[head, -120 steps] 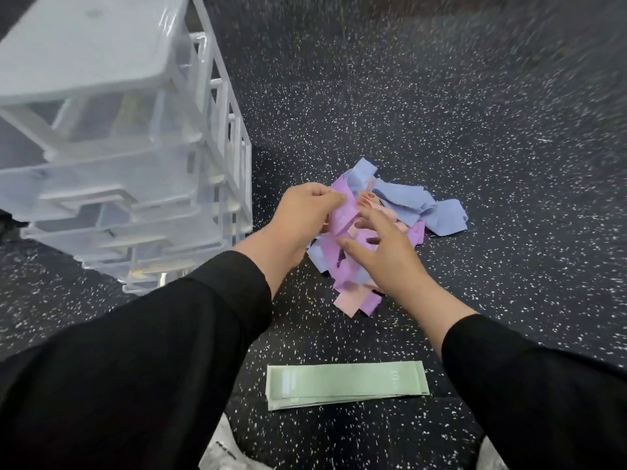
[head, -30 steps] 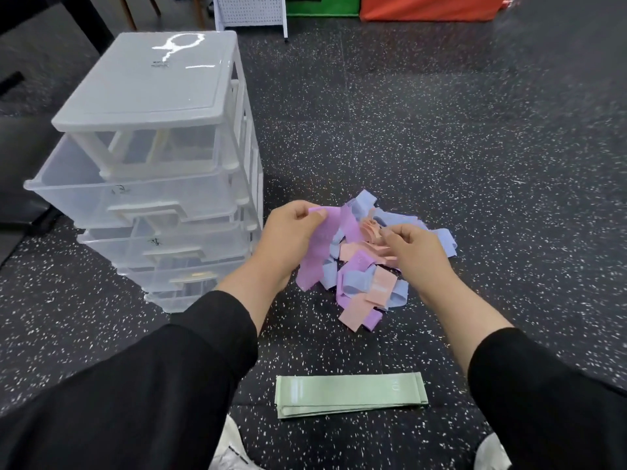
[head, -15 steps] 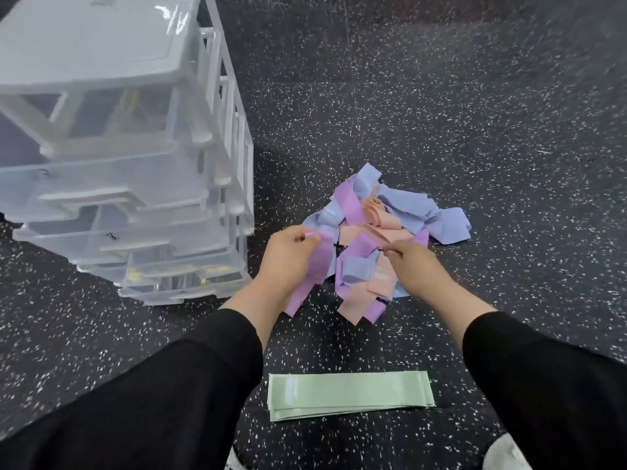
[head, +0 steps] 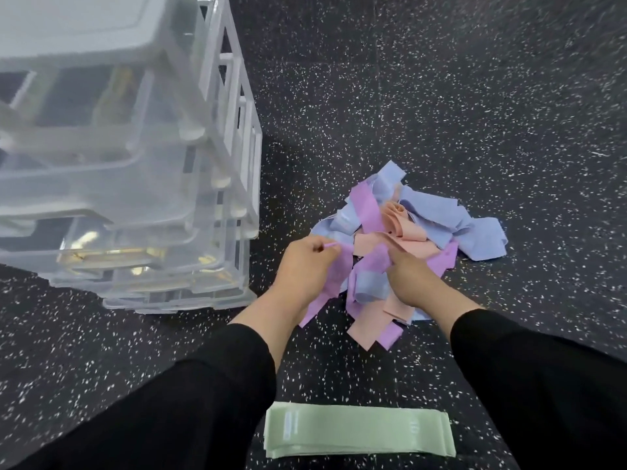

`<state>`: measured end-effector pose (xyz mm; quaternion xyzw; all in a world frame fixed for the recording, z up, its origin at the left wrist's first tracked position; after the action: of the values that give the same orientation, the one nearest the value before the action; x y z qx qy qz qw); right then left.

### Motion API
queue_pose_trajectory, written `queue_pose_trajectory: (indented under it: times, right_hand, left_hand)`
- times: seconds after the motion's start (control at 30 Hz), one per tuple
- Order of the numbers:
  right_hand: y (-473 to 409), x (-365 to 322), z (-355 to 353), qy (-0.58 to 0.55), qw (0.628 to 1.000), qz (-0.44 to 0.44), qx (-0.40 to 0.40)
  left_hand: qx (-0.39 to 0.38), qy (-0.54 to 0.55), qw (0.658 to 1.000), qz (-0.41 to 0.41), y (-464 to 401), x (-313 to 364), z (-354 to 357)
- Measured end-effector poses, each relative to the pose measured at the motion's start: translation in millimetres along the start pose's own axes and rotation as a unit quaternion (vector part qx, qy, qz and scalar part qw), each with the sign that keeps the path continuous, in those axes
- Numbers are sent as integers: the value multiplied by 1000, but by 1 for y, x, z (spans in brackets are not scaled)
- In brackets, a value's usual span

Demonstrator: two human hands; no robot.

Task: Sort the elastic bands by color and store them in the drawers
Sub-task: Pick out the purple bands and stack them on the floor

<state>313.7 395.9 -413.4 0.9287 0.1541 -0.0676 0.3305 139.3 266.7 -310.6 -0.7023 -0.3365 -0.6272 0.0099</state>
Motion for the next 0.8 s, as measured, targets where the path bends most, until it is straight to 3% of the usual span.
queue_pose_trajectory:
  times: [0.13,0.2,0.3,0.37,0.47,0.57,0.67,0.8]
  right_hand:
    - [-12,4,12,111,994,-9,-9]
    - [-7,1,6,108,994,0,2]
    - [2,-9,-7,29,998,-8,52]
    - [10,-15,-18,-99,990,-34,89]
    - [17,-7,-36,-269,953,-6,138]
    - [18,0,-31,-410,904,71,95]
    - [23,-5,-29,-440,892,84,52]
    - [49,-23,-66,-374,922,36,89]
  left_hand:
    - [-1,-2,1000,-4,-6,-5,1]
    - [-2,-2,1000,-6,-6,-6,2]
    - [-3,-1,1000,-8,-6,-6,2]
    - [-6,-4,1000,-7,-6,-5,2]
    - [-3,3,1000,-3,-4,-2,1]
    - [-1,8,1000,4,-2,4,2]
    - [3,15,1000,16,6,13,0]
    - [9,6,999,41,24,37,-8]
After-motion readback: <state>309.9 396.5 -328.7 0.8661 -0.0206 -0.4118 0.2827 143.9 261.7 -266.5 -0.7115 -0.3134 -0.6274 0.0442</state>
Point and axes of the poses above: each hand's wrist, its own y-axis away from the middle knuckle, its own z-axis out of the palm, x = y × z, the point moved 10 cm from there along -y, towards the middle knuckle, and after that the axes turned 5 degrees about z, right-handed, at the moved point
